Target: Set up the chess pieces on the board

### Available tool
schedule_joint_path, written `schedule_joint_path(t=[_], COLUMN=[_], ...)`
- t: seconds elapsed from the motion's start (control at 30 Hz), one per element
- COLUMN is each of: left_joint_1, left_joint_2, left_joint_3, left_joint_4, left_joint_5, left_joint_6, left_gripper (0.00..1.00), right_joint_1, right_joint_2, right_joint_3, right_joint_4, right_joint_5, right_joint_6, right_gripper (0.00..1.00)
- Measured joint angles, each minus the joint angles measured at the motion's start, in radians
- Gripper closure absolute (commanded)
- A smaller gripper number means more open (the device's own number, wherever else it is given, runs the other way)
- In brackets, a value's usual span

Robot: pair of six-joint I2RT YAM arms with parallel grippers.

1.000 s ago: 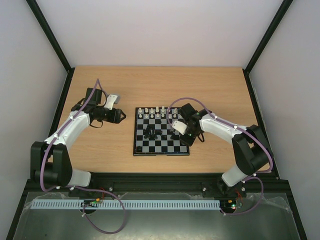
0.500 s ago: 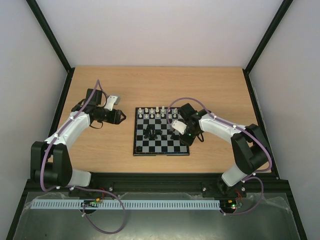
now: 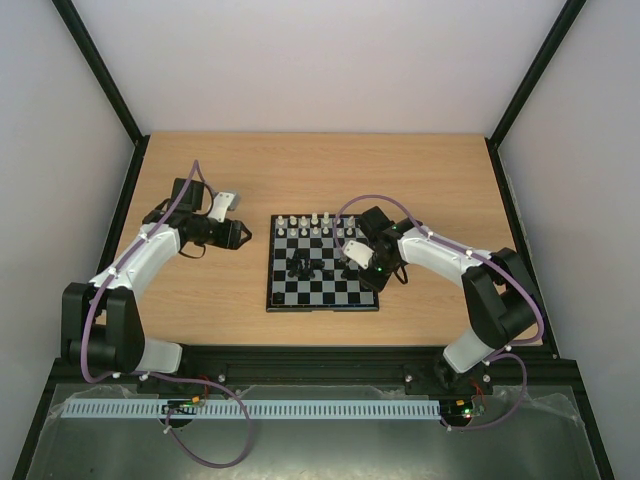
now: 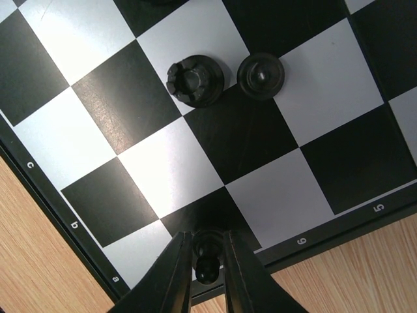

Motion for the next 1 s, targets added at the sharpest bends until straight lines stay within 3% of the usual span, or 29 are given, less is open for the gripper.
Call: schedule_joint_path(t=[0.23, 0.33, 0.37, 0.4, 0.43, 0.67, 1.0], left_joint_1=[0.000, 0.000, 0.000, 0.000, 0.001, 0.019, 0.023], left_joint_2=[0.000, 0.000, 0.000, 0.000, 0.000, 0.000, 0.000], left_joint_3=[-0.002, -0.002, -0.002, -0.002, -0.002, -0.002, -0.002], left_joint_4=[0.000, 0.000, 0.000, -0.001, -0.001, -0.004, -0.009], left_joint_5=[0.000, 0.000, 0.001, 0.003, 0.007, 0.009, -0.003], left_joint_6=[0.000, 0.000, 0.000, 0.000, -0.005, -0.031, -0.044], left_gripper=[0.43, 0.38, 0.31, 0.08, 0.02, 0.01, 0.01], right_joint_1=[0.000, 0.000, 0.000, 0.000, 0.000, 0.000, 0.012], right_joint_2=[0.000, 0.000, 0.000, 0.000, 0.000, 0.055, 0.146], right_joint_3=[0.040, 0.115, 0.137, 0.164, 0.193, 0.312, 0.332], right_joint_4=[-0.021, -0.047, -0.053, -0.060, -0.065, -0.092, -0.136], right_joint_5=[0.000, -0.002, -0.003, -0.005, -0.008, -0.059, -0.107], right_joint_6=[0.016, 0.015, 0.015, 0.014, 0.014, 0.014, 0.000], right_gripper=[0.72, 0.71, 0.71, 0.71, 0.71, 0.78, 0.80])
